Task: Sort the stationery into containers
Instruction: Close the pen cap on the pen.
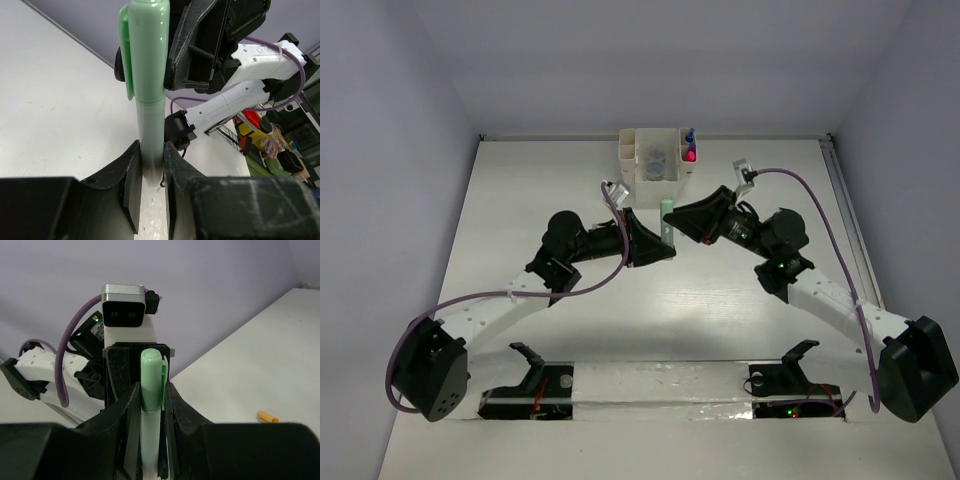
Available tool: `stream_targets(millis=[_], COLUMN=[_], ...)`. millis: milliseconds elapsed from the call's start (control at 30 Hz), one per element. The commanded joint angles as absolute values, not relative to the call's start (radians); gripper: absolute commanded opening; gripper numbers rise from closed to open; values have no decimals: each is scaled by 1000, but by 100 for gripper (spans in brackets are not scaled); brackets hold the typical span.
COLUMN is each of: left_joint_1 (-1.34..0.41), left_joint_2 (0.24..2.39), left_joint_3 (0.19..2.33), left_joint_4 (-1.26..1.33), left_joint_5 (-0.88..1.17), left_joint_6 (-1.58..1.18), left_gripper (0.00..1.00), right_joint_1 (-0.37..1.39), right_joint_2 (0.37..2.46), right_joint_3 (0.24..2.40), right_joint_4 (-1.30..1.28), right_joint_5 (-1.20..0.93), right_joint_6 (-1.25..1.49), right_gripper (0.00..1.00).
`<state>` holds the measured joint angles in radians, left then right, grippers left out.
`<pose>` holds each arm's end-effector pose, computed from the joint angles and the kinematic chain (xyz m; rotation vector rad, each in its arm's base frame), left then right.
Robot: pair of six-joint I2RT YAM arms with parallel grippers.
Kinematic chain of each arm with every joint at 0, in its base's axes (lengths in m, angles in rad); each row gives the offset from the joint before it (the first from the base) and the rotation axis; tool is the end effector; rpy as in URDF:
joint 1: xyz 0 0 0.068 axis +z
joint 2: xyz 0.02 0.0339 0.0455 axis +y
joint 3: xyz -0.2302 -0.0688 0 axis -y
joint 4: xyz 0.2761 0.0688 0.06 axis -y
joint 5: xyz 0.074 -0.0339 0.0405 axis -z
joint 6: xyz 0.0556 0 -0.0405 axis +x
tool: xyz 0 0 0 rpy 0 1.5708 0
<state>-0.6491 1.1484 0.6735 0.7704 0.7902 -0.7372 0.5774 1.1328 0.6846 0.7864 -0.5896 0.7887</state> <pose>0.2206 -0.2169 0.2835 0.7125 1.4074 -1.6265 0.2434 0.1954 0.2963 -0.4292 1.3908 1.5071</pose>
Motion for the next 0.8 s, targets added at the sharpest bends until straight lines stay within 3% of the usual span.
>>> stream_targets(millis=[0, 567, 767], left_joint_1=[-592, -492, -492], left_joint_2=[1095, 1058, 1009], left_joint_3=[847, 900, 790], left_joint_4=[1134, 1129, 1144], left_joint_5=[620, 669, 664], left_joint_6=[-752, -802, -822], left_gripper=[0, 0, 0], right_joint_1=[652, 681, 681], right_joint_2=[1177, 1163, 1091], right_joint_3=[581, 489, 581], right_joint_4=[463, 416, 399], right_joint_5=[-868, -893, -809], right_joint_6=[724, 699, 687], right_gripper=[0, 0, 0])
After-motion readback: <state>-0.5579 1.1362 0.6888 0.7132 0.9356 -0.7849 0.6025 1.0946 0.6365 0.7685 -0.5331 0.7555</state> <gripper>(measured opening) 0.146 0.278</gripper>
